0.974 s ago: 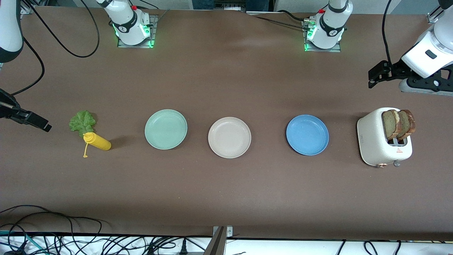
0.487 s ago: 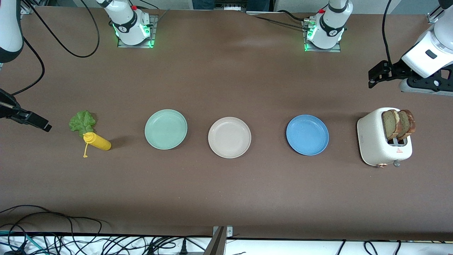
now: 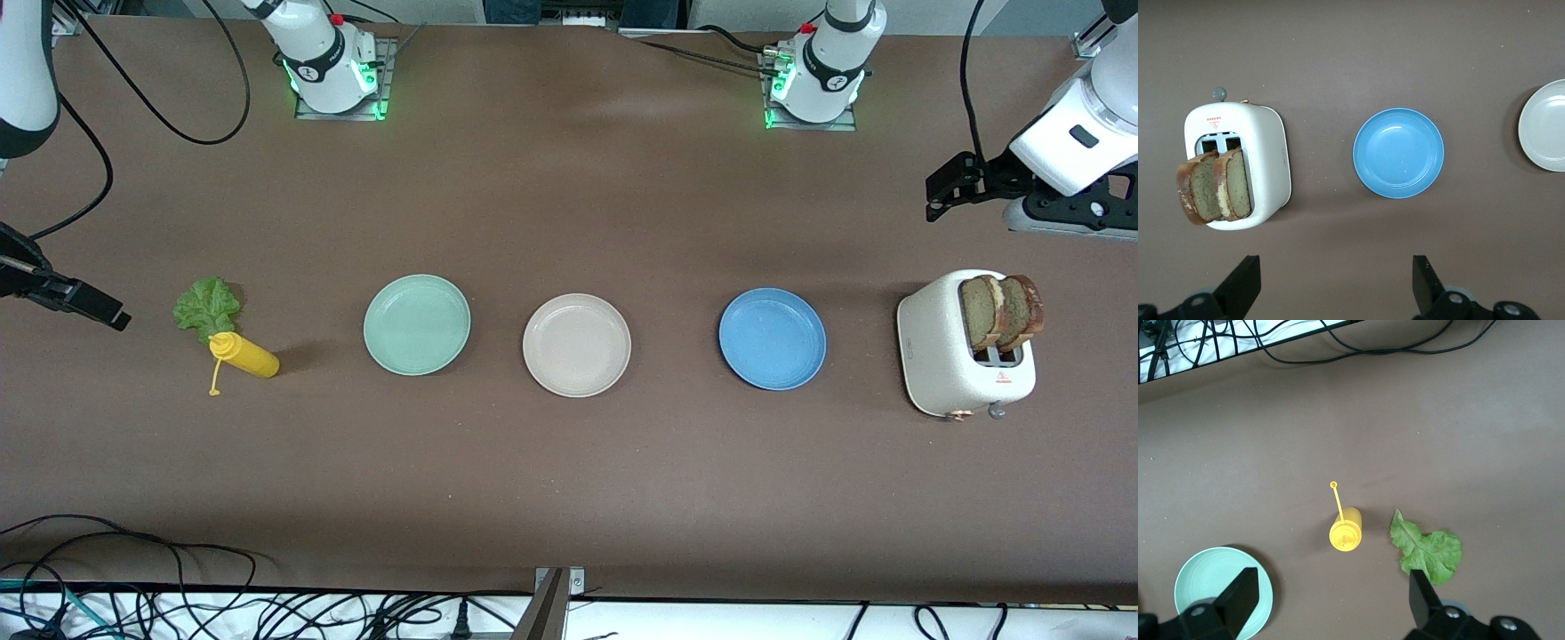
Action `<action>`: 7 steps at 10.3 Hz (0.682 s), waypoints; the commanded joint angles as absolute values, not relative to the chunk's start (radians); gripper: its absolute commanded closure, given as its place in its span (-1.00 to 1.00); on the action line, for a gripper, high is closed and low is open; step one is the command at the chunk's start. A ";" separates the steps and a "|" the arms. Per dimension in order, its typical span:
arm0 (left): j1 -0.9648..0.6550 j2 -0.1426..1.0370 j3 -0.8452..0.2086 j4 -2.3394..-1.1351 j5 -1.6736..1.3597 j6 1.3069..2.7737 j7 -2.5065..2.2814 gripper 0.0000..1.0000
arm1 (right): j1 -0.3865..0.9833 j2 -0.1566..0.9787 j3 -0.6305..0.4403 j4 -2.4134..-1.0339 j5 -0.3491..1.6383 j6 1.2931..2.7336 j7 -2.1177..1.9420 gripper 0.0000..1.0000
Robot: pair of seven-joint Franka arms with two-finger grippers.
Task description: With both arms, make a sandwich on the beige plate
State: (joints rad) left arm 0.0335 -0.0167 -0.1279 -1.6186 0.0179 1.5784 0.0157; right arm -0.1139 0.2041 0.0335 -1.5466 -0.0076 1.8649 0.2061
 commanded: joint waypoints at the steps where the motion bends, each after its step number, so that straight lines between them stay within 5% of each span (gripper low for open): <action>1: 0.046 -0.003 -0.133 -1.588 -0.011 1.555 0.023 -1.00 | -0.115 0.195 0.037 -1.554 -0.009 1.858 0.224 -1.00; 7: 0.046 -0.003 -0.133 -1.586 -0.011 1.555 0.023 -1.00 | -0.115 0.190 0.035 -1.552 -0.009 1.838 0.224 -1.00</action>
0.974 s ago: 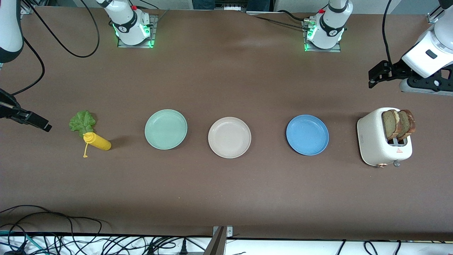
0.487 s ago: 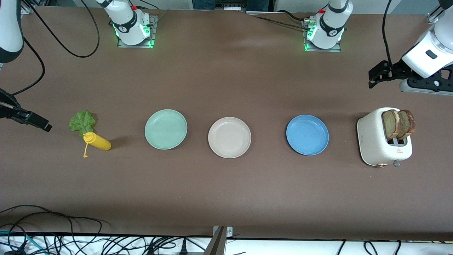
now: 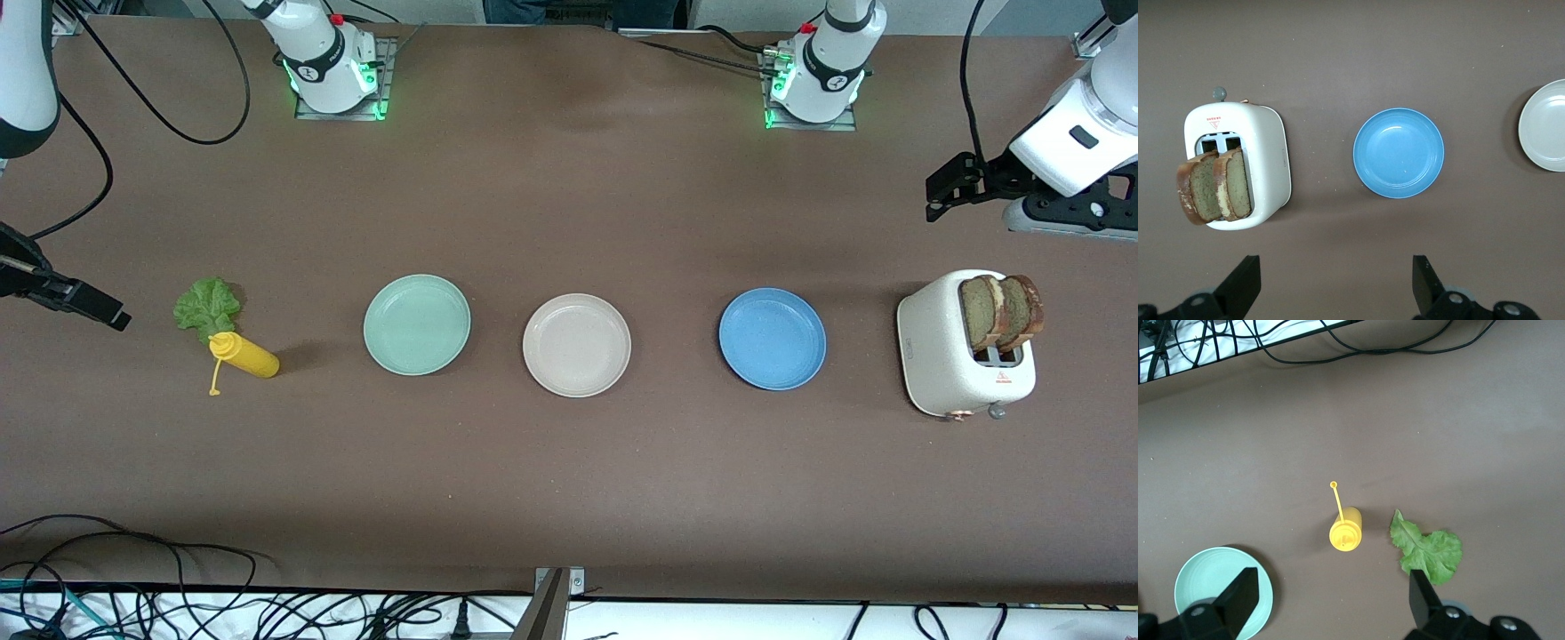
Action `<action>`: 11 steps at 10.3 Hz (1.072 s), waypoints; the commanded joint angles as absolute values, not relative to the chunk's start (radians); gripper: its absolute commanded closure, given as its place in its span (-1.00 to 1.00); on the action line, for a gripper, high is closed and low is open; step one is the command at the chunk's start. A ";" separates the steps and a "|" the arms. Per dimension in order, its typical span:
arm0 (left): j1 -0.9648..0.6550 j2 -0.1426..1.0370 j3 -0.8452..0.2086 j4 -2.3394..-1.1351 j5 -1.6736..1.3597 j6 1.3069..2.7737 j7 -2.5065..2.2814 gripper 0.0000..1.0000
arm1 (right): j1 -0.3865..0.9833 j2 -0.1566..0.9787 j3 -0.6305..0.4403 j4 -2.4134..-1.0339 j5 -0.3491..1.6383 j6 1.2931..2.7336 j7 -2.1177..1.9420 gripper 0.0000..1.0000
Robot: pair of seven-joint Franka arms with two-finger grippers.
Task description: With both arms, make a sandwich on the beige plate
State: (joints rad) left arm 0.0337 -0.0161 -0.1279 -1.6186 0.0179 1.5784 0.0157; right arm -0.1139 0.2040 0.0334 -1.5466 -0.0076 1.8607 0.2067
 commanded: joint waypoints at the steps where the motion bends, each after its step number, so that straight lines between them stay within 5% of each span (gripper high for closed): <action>1: 0.046 -0.003 -0.133 -1.586 -0.011 1.555 0.025 -1.00 | -0.115 0.189 0.035 -1.552 -0.002 1.835 0.225 -1.00; 11: 0.046 -0.003 -0.133 -1.586 -0.011 1.555 0.023 -1.00 | -0.106 0.199 0.037 -1.549 0.025 1.847 0.253 -1.00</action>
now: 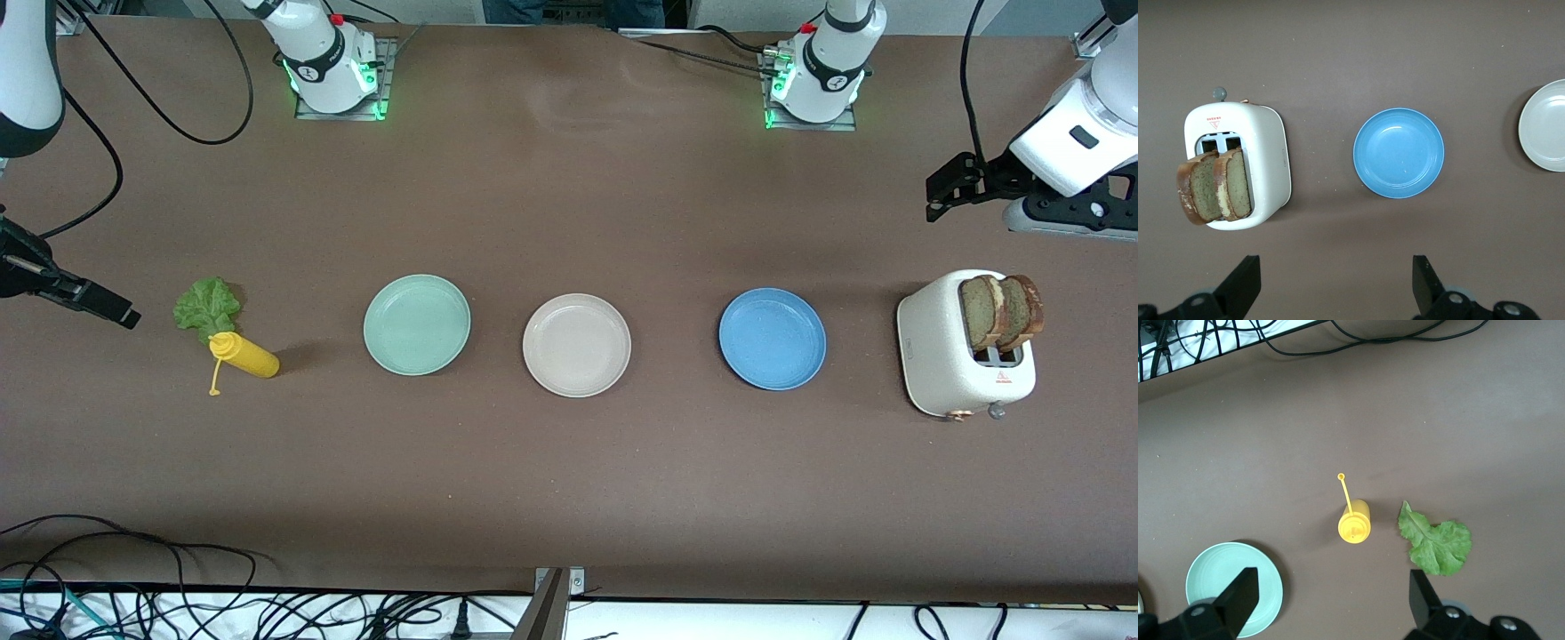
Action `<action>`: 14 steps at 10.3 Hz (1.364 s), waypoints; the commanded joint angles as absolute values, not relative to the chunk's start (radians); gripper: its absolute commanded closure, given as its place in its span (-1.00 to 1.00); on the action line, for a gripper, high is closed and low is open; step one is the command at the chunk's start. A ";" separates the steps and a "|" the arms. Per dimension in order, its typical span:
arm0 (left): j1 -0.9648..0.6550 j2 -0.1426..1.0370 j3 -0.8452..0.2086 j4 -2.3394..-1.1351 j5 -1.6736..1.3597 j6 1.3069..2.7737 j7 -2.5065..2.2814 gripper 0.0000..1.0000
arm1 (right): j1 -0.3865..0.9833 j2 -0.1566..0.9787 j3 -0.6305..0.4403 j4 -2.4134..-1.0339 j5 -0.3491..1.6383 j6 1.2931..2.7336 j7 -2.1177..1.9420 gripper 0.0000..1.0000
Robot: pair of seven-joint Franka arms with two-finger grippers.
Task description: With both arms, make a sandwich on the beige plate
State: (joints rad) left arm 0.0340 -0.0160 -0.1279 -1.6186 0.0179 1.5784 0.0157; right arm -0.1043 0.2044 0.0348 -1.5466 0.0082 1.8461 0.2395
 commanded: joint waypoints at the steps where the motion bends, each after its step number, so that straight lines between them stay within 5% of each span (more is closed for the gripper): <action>1: 0.046 -0.003 -0.133 -1.588 -0.011 1.555 0.025 -1.00 | -0.106 0.202 0.037 -1.548 0.025 1.856 0.253 -1.00; 14: 0.048 -0.003 -0.133 -1.586 -0.011 1.555 0.025 -1.00 | -0.106 0.206 0.035 -1.546 0.026 1.876 0.253 -1.00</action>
